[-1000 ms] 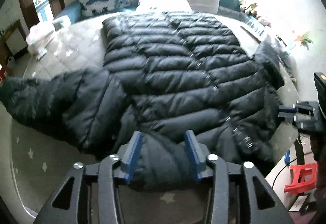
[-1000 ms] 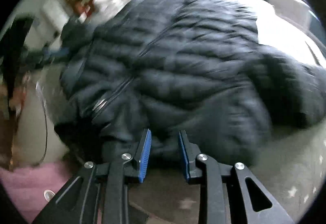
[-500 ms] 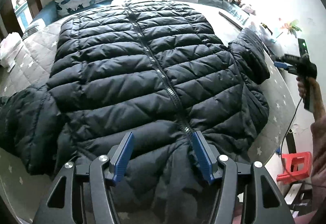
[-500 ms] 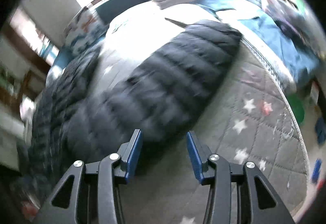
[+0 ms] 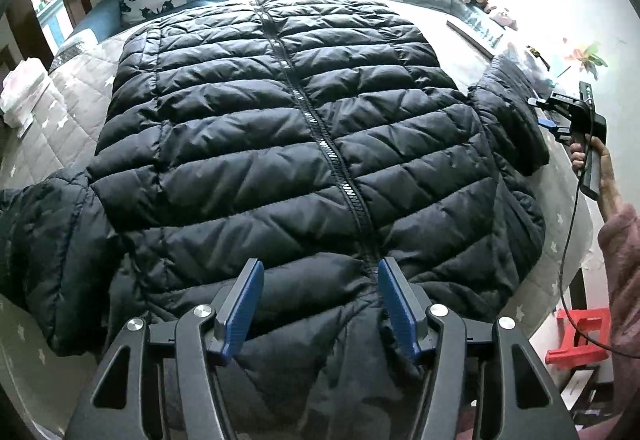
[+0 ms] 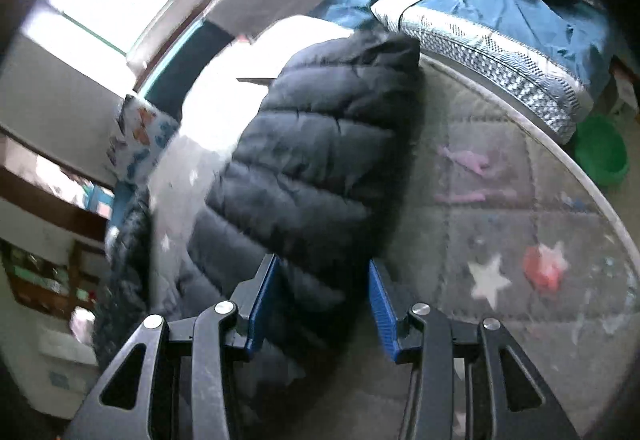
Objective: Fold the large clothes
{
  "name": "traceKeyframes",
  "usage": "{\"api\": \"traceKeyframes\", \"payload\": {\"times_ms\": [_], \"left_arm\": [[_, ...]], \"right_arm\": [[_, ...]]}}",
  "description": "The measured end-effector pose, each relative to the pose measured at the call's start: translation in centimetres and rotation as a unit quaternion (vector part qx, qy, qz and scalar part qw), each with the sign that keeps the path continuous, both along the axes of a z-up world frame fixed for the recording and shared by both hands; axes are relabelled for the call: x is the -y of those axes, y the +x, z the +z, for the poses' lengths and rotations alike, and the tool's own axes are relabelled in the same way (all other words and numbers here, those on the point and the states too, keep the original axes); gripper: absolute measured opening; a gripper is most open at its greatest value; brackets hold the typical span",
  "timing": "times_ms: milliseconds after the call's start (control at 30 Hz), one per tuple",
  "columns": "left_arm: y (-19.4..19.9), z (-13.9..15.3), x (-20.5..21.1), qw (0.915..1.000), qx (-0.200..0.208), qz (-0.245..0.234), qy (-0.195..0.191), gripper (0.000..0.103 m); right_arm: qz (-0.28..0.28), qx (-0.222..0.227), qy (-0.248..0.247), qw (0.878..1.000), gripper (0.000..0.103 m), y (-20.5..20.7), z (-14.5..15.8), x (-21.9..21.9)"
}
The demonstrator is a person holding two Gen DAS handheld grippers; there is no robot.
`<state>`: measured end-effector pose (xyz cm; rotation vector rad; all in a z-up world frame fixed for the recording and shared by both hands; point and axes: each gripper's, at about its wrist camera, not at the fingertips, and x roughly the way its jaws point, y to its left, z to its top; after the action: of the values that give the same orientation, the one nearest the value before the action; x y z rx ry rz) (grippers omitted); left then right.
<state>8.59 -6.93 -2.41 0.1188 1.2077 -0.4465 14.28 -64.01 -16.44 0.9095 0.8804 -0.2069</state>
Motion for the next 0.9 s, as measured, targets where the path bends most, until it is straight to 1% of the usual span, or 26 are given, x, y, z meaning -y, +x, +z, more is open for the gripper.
{"api": "traceKeyframes", "payload": {"times_ms": [67,133,167,233,267,300,367,467,533,600,700,767,833,867,900], "left_arm": [[0.1,-0.2,-0.1,1.0000,-0.002,0.003,0.000,0.063],[0.2,-0.4,-0.1,1.0000,-0.006,0.005,0.003,0.063],[0.2,-0.5,-0.1,1.0000,-0.007,0.006,0.004,0.063],[0.1,-0.4,-0.2,1.0000,-0.002,0.005,0.007,0.063],[0.1,-0.2,-0.3,0.9999,0.002,0.005,0.009,0.063],[0.1,0.0,-0.4,0.9999,0.008,0.005,0.012,0.063],[0.2,0.2,-0.6,0.9998,0.015,0.007,0.013,0.063],[0.3,0.6,-1.1,0.9998,0.016,0.013,-0.001,0.063],[0.1,0.9,-1.6,0.9997,0.020,0.014,-0.008,0.063],[-0.3,1.2,-1.9,0.9995,0.026,0.012,-0.010,0.063],[-1.1,2.0,-3.0,0.9989,0.042,0.013,-0.013,0.063],[-1.4,2.3,-3.8,0.9985,0.048,0.018,-0.019,0.063],[-1.8,2.7,-5.1,0.9979,0.051,0.026,-0.031,0.063],[-2.0,2.8,-5.7,0.9975,0.054,0.030,-0.034,0.063],[-2.2,2.9,-6.1,0.9973,0.056,0.033,-0.036,0.063]], "right_arm": [[-0.011,0.015,0.009,1.000,0.049,0.2,-0.2,0.3],[-0.018,0.022,0.018,0.999,0.034,0.4,-0.5,0.5],[-0.020,0.025,0.023,0.999,0.022,0.4,-0.5,0.5],[-0.024,0.043,0.023,0.999,0.015,0.1,0.3,0.6],[-0.022,0.053,0.018,0.998,0.014,-0.1,0.9,0.6],[-0.021,0.060,0.012,0.998,0.012,-0.2,1.6,0.5],[-0.011,0.085,-0.007,0.996,0.011,-0.6,4.3,-0.1],[0.005,0.117,-0.036,0.993,0.011,-0.9,8.0,-1.6],[0.028,0.142,-0.069,0.987,0.010,-1.0,11.5,-3.8],[0.051,0.162,-0.096,0.981,0.010,-1.3,14.2,-6.2],[0.092,0.190,-0.134,0.968,0.010,-1.8,18.0,-10.8],[0.118,0.207,-0.153,0.959,0.010,-2.4,19.5,-13.8],[0.156,0.224,-0.175,0.946,0.010,-3.2,21.3,-18.1],[0.168,0.229,-0.180,0.942,0.010,-3.6,21.6,-19.3],[0.196,0.237,-0.189,0.932,0.010,-4.0,22.1,-21.9]]}}
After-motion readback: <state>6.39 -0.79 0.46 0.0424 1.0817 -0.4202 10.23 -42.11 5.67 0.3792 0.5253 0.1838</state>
